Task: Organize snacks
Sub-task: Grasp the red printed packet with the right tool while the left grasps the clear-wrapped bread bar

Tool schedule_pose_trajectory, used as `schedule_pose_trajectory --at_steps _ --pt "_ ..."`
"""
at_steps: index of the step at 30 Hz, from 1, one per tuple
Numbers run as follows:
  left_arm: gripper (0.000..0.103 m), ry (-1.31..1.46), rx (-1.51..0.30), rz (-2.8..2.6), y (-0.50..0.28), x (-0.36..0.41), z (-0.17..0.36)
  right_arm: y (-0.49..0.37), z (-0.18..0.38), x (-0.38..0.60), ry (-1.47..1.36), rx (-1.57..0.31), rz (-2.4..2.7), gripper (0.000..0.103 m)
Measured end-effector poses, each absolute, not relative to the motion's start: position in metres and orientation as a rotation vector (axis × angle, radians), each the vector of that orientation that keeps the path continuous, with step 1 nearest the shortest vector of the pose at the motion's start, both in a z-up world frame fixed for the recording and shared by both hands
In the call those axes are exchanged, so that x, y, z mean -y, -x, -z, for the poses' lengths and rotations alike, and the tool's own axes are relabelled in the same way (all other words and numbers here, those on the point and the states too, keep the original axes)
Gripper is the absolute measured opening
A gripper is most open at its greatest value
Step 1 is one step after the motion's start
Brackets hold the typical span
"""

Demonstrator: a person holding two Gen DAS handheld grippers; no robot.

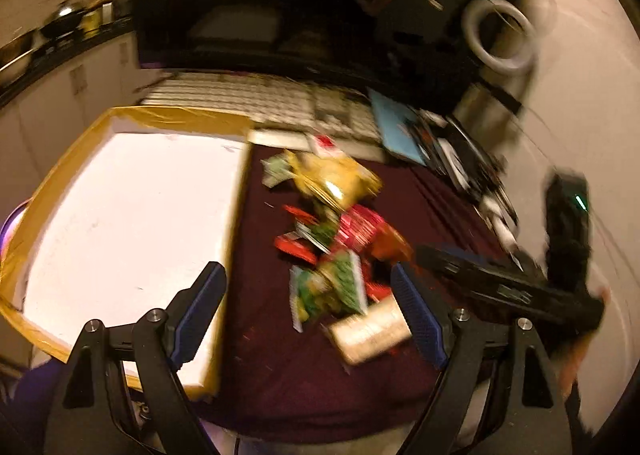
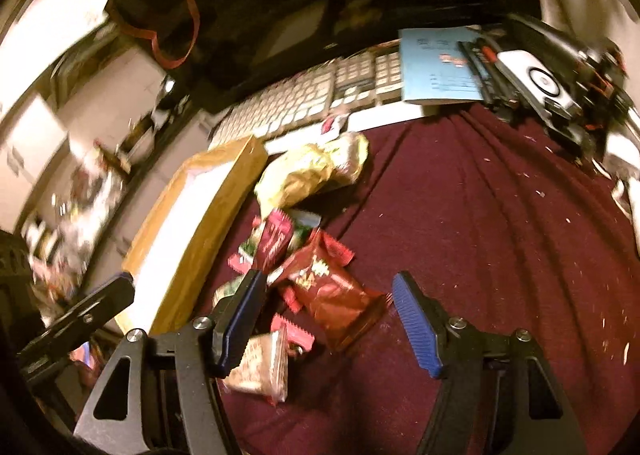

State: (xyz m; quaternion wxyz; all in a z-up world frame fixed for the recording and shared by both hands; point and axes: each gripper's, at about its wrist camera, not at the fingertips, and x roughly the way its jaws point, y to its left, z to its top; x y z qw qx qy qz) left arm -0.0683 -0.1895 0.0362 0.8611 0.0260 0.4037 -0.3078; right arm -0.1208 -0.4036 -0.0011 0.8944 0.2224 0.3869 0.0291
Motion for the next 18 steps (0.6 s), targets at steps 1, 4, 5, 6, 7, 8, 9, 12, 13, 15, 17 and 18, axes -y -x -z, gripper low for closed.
schedule_pose_trajectory --at_steps 1,4,5,6,7,8,9,12,13,15,17,18 --pt "0.085 -0.071 -0.851 0.667 0.072 0.194 -0.035 0.119 0.002 0.400 -0.427 -0.815 -0.072 0.069" --pt "0.085 -0.158 -0.854 0.728 0.086 0.211 -0.028 0.107 0.007 0.395 -0.361 -0.851 -0.077 0.069" --pt "0.085 -0.179 -0.865 0.741 0.089 0.215 -0.024 0.102 0.010 0.393 -0.348 -0.865 -0.107 0.069" --pt "0.085 -0.198 -0.882 0.752 0.090 0.219 -0.021 0.097 0.012 0.392 -0.331 -0.880 -0.126 0.067" --pt "0.085 -0.224 -0.893 0.763 0.092 0.222 -0.019 0.093 0.015 0.392 -0.317 -0.902 -0.110 0.069" --pt "0.085 -0.266 -0.896 0.773 0.095 0.226 -0.016 0.090 0.018 0.392 -0.312 -0.916 -0.095 0.069" --pt "0.085 -0.313 -0.893 0.781 0.098 0.228 -0.014 0.087 0.021 0.391 -0.301 -0.935 -0.102 0.066" --pt "0.085 -0.409 -0.857 0.796 0.104 0.232 -0.008 0.090 0.023 0.389 -0.263 -0.936 -0.091 0.039" --pt "0.085 -0.418 -0.856 0.813 0.102 0.235 -0.006 0.093 0.023 0.390 -0.259 -0.931 -0.097 0.036" --pt "0.085 -0.425 -0.870 0.839 0.099 0.243 -0.003 0.099 0.022 0.398 -0.284 -0.906 -0.094 0.031" --pt "0.085 -0.434 -0.870 0.873 0.095 0.254 -0.001 0.105 0.020 0.406 -0.325 -0.880 -0.110 0.030" --pt "0.085 -0.435 -0.874 0.894 0.093 0.260 0.000 0.106 0.018 0.409 -0.343 -0.866 -0.112 0.030"
